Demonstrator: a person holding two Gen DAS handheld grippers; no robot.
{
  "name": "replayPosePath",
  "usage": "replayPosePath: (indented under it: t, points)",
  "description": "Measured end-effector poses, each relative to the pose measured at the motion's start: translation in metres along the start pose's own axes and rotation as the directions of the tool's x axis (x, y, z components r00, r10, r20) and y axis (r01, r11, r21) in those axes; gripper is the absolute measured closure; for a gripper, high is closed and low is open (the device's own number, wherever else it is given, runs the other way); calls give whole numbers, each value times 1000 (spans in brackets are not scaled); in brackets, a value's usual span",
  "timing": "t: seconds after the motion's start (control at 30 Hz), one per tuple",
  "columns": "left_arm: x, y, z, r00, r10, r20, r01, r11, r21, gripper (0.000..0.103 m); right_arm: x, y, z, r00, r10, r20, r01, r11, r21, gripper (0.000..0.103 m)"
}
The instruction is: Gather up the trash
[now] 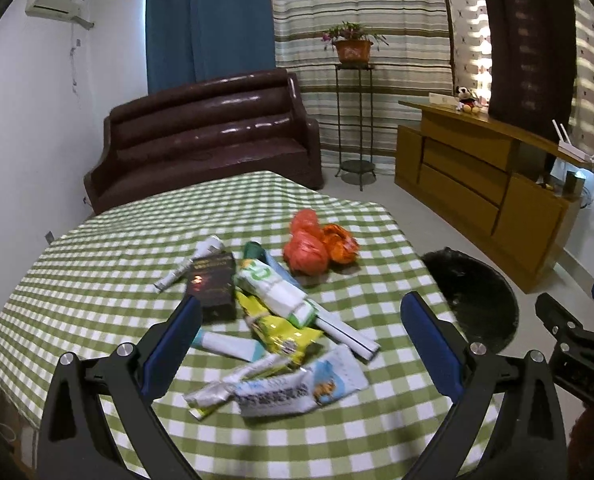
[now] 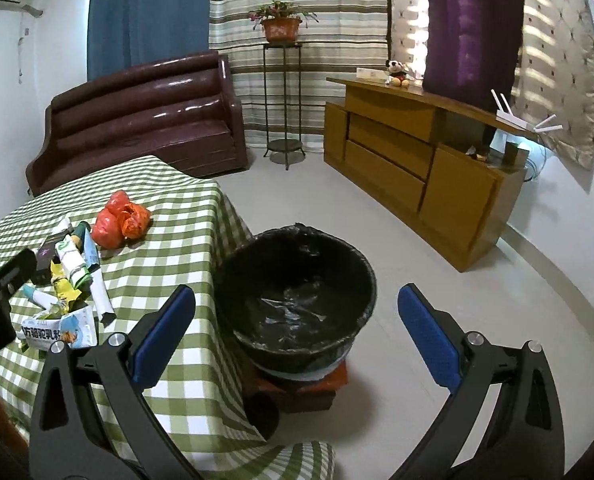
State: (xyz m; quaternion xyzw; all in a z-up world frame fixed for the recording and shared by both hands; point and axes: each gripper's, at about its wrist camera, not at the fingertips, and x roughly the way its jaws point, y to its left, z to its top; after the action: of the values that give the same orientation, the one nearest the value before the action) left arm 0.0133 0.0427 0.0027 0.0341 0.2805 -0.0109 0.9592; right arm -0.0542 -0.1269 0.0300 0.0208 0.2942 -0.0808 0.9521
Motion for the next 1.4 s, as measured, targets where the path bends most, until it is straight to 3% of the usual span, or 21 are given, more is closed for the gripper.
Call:
replayPosePath:
  t: [0.6, 1.4]
  points:
    - [-3, -36, -11, 999, -26, -29, 27, 999, 30, 6, -8, -17, -6, 1000, -12, -5, 12, 1000, 6, 4]
    - [-4, -37, -11, 999, -40, -19, 41, 999, 35, 6, -8, -20, -7, 1000, -15, -6, 15, 1000, 13, 4]
